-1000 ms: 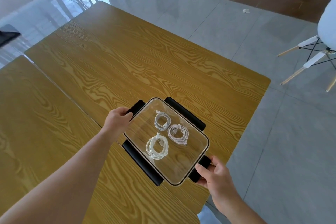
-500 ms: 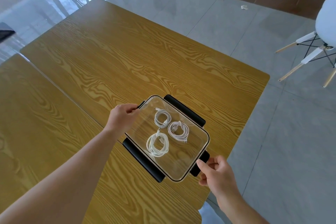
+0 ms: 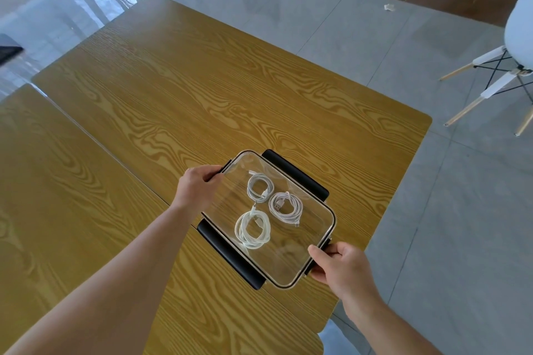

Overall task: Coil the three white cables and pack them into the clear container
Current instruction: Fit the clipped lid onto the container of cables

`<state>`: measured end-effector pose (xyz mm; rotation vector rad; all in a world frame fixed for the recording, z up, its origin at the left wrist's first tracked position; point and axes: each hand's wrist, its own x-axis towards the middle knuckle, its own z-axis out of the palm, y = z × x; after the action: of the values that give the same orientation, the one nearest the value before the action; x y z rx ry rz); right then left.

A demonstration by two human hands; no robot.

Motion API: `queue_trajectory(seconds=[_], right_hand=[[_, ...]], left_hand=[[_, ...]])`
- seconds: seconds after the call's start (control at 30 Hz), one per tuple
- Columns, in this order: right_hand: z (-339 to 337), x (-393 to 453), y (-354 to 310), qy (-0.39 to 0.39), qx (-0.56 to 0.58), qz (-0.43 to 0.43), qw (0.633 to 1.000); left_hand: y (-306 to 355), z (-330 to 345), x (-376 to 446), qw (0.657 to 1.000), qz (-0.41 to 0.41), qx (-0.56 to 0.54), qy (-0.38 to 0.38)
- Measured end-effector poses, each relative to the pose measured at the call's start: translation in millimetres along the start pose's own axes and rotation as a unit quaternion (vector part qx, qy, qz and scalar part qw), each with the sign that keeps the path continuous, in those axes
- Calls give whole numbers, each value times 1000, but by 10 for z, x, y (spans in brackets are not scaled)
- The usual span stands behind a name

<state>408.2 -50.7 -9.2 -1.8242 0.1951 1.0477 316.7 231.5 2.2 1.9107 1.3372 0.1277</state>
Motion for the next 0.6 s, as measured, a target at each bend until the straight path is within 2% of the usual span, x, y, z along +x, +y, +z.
queue_trajectory(seconds=[0.17, 0.27, 0.33, 0.43, 0.5, 0.6], right_hand=[[-70, 45, -78, -20, -36, 19, 999], [-231, 155, -229, 11, -158, -34, 987], [-342, 267, -422, 44, -254, -113, 960], [-348, 452, -724, 50, -300, -236, 923], [-217, 573, -905, 4, -346, -293, 892], [-49, 695, -1089, -60, -408, -318, 854]], left_hand=[[32, 12, -35, 1000, -13, -8, -1], [5, 19, -147, 999, -33, -10, 3], [-85, 19, -299, 998, -54, -14, 26], [-215, 51, -636, 995, -76, -27, 61], [-257, 80, -878, 989, -105, -55, 89], [-249, 186, -1179, 980, -129, -102, 109]])
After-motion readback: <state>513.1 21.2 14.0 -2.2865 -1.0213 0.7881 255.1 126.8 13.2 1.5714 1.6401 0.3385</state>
